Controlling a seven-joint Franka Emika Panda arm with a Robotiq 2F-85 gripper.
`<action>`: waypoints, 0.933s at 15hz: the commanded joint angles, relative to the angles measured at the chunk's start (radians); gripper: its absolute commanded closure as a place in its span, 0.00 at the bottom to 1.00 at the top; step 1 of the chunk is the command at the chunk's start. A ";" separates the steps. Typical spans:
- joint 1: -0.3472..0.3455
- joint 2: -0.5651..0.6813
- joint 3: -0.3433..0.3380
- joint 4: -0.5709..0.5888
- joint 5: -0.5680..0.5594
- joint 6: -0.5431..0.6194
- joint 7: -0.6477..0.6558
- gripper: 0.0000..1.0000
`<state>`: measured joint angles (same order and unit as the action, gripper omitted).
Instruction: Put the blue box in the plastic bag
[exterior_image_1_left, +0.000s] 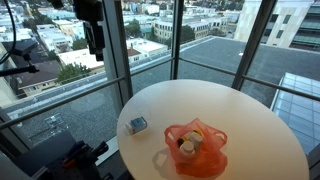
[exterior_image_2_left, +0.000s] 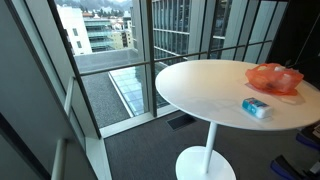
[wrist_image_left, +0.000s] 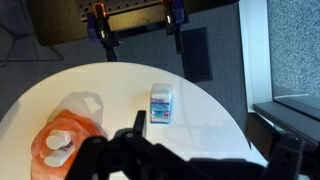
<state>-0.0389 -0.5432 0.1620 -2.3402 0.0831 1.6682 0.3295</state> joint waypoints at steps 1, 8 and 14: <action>0.002 0.038 -0.045 -0.039 -0.035 0.089 -0.044 0.00; -0.016 0.089 -0.079 -0.146 -0.057 0.307 0.005 0.00; -0.023 0.102 -0.065 -0.159 -0.097 0.333 0.025 0.00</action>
<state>-0.0547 -0.4488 0.0867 -2.4899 0.0241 1.9692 0.3172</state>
